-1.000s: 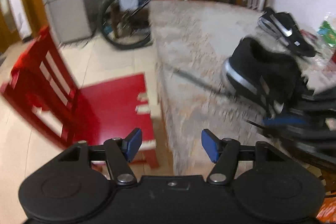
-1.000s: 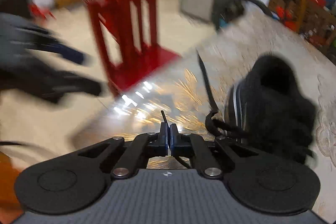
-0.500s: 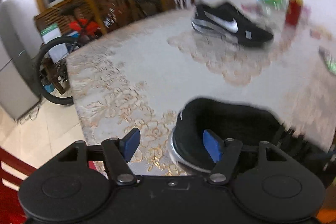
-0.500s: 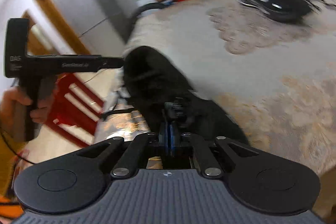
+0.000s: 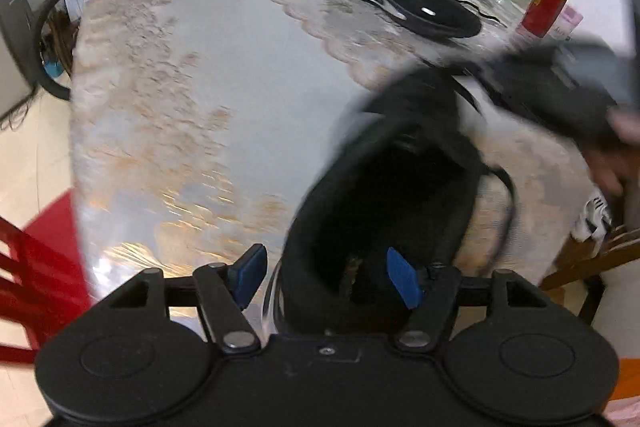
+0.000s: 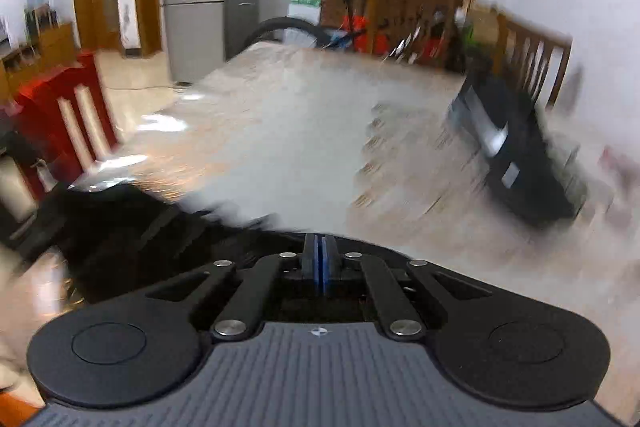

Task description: Lace up shoes with both hands

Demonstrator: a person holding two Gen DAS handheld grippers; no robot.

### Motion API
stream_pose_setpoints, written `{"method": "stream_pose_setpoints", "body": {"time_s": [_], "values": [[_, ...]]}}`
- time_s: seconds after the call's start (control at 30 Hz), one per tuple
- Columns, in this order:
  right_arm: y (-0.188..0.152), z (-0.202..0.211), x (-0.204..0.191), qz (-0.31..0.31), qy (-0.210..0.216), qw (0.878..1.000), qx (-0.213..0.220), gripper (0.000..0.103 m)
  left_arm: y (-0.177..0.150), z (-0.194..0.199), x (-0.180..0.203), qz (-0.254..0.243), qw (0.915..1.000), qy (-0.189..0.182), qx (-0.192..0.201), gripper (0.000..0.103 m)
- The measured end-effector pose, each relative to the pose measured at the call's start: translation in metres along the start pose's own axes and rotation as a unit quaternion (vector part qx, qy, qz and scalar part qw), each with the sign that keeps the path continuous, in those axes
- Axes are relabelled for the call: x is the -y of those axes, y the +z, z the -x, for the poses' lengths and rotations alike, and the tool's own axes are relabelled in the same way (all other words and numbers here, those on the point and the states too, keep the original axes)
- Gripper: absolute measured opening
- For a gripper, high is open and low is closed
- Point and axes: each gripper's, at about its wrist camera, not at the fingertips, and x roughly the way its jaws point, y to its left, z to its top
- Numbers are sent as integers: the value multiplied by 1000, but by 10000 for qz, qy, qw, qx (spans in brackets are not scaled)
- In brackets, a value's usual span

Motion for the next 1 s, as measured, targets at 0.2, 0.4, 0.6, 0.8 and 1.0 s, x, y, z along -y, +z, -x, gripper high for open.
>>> {"method": "stream_pose_setpoints", "body": {"time_s": [0.2,0.4,0.6,0.8,1.0], "values": [[25,14,35,-16,869,9961,183,1,1,16,38,45,9983,441,380,61],[21,66,25,-1176,2664,9564,217,2,0,39,28,584,9909,963,736,61],[-9,57,4,-2498,3068,9182,-175,2,-4,37,18,508,9896,1001,899,61],[-22,57,-14,-2994,2407,9232,50,3,-3,34,5,80,9943,542,911,61],[-17,58,-37,-2877,1632,9432,307,3,-4,32,-7,-198,9953,169,931,61]]}}
